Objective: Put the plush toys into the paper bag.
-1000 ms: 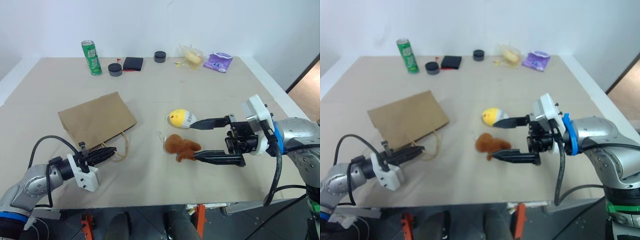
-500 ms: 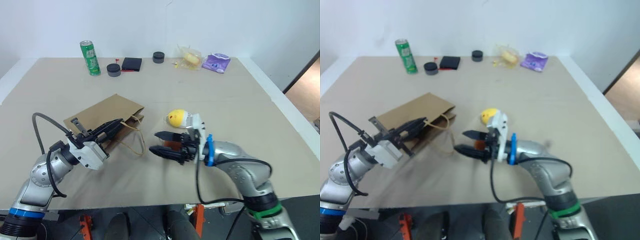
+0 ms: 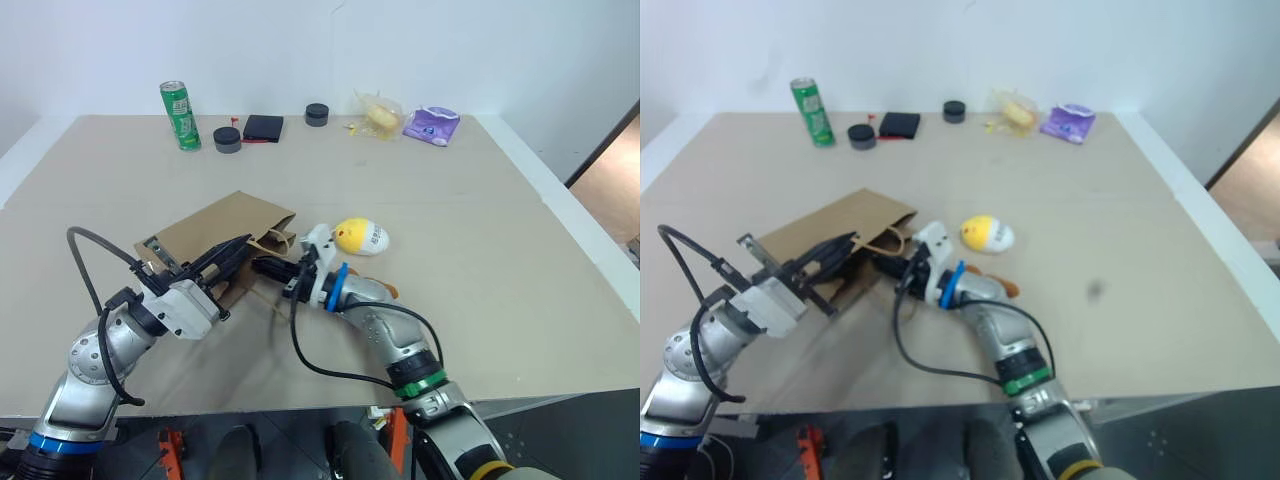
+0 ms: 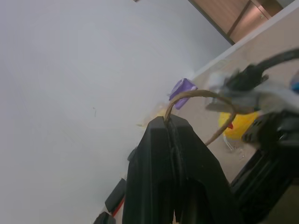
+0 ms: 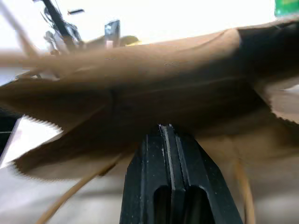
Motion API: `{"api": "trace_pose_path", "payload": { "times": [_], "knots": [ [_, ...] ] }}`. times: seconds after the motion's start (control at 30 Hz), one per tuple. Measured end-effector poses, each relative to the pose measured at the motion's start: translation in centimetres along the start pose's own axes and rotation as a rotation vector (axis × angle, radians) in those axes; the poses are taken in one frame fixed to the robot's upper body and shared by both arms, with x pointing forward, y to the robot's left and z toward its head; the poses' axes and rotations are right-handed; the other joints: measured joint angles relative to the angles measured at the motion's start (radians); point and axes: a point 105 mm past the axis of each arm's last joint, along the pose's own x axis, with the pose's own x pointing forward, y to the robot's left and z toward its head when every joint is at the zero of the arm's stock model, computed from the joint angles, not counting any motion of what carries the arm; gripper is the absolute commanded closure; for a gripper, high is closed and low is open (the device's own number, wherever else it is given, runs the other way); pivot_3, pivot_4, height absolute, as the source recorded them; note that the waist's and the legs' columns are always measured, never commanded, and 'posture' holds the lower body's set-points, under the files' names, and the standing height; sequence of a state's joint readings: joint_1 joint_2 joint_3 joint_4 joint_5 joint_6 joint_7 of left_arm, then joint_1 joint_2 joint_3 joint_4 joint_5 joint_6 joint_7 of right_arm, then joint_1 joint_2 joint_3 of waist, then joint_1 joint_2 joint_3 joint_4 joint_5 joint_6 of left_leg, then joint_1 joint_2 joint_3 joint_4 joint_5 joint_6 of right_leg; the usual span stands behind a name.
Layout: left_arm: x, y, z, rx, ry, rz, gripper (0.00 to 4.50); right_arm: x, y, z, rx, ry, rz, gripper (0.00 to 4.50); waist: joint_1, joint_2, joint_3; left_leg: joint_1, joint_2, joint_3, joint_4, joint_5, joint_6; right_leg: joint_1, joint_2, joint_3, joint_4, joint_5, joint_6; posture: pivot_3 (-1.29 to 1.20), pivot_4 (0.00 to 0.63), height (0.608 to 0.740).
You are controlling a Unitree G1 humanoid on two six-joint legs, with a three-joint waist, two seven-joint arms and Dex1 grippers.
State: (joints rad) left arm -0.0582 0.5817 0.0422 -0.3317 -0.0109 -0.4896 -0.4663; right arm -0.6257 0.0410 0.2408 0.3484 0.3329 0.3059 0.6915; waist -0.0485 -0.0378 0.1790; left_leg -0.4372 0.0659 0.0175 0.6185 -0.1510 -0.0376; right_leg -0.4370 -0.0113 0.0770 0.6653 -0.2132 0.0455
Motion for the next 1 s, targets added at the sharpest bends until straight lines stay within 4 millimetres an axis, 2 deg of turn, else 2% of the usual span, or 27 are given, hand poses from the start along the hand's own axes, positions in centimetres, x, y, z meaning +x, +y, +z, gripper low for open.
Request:
{"api": "trace_pose_path", "payload": {
  "times": [0.17, 0.27, 0.4, 0.57, 0.8, 0.9, 1.0],
  "knots": [
    [0.0, 0.4, -0.1, -0.009, 0.018, 0.047, 4.5, 1.4, 0.0, -2.7, -0.035, 0.122, -0.055, 4.38, 0.0, 0.0, 0.0, 0.0, 0.0, 0.0, 0.0, 0.0, 0.0, 0.0, 0.0, 0.0, 0.0, 0.0, 0.0, 0.0, 0.15, 0.74],
    [0.0, 1.6, 0.2, 0.003, 0.02, 0.12, 4.5, 1.7, -0.1, -3.0, -0.074, 0.17, -0.07, 4.38, 0.0, 0.0, 0.0, 0.0, 0.0, 0.0, 0.0, 0.0, 0.0, 0.0, 0.0, 0.0, 0.0, 0.0, 0.0, 0.0, 0.15, 0.74],
    [0.1, 4.7, 1.0, 0.061, 0.013, 0.242, 4.5, 1.8, -0.3, -3.3, -0.096, 0.23, -0.098, 4.38, 0.0, -0.001, -0.001, 0.002, 0.0, -0.002, 0.0, 0.0, 0.0, 0.001, 0.001, 0.0, 0.0, 0.001, -0.001, 0.0, 0.15, 0.74],
    [0.4, 6.8, 2.1, 0.093, 0.004, 0.329, 4.5, 2.0, -0.6, -3.4, -0.072, 0.265, -0.135, 4.38, 0.0, -0.003, -0.002, 0.005, 0.0, -0.002, 0.0, 0.0, 0.0, 0.004, 0.001, 0.0, 0.0, 0.001, -0.001, 0.0, 0.15, 0.74],
    [0.8, 7.7, 2.8, 0.096, -0.007, 0.375, 4.5, 2.1, -0.6, -3.4, -0.059, 0.283, -0.138, 4.38, -0.001, -0.003, -0.003, 0.006, 0.0, -0.002, 0.0, 0.0, 0.0, 0.004, 0.001, 0.0, 0.0, 0.002, -0.002, 0.0, 0.15, 0.74],
    [1.4, 8.7, 3.7, 0.112, -0.039, 0.403, 4.5, 2.1, -0.6, -3.4, -0.057, 0.286, -0.138, 4.38, -0.001, -0.003, -0.003, 0.005, 0.0, -0.003, 0.0, 0.0, 0.0, 0.004, 0.002, 0.0, 0.0, 0.002, -0.002, 0.0, 0.15, 0.74],
    [1.5, 8.6, 3.8, 0.121, -0.038, 0.404, 4.5, 2.1, -0.6, -3.4, -0.056, 0.286, -0.135, 4.38, -0.001, -0.003, -0.003, 0.005, 0.0, -0.003, 0.0, 0.0, 0.0, 0.004, 0.002, 0.0, 0.0, 0.002, -0.002, 0.0, 0.15, 0.74]
  ]
}}
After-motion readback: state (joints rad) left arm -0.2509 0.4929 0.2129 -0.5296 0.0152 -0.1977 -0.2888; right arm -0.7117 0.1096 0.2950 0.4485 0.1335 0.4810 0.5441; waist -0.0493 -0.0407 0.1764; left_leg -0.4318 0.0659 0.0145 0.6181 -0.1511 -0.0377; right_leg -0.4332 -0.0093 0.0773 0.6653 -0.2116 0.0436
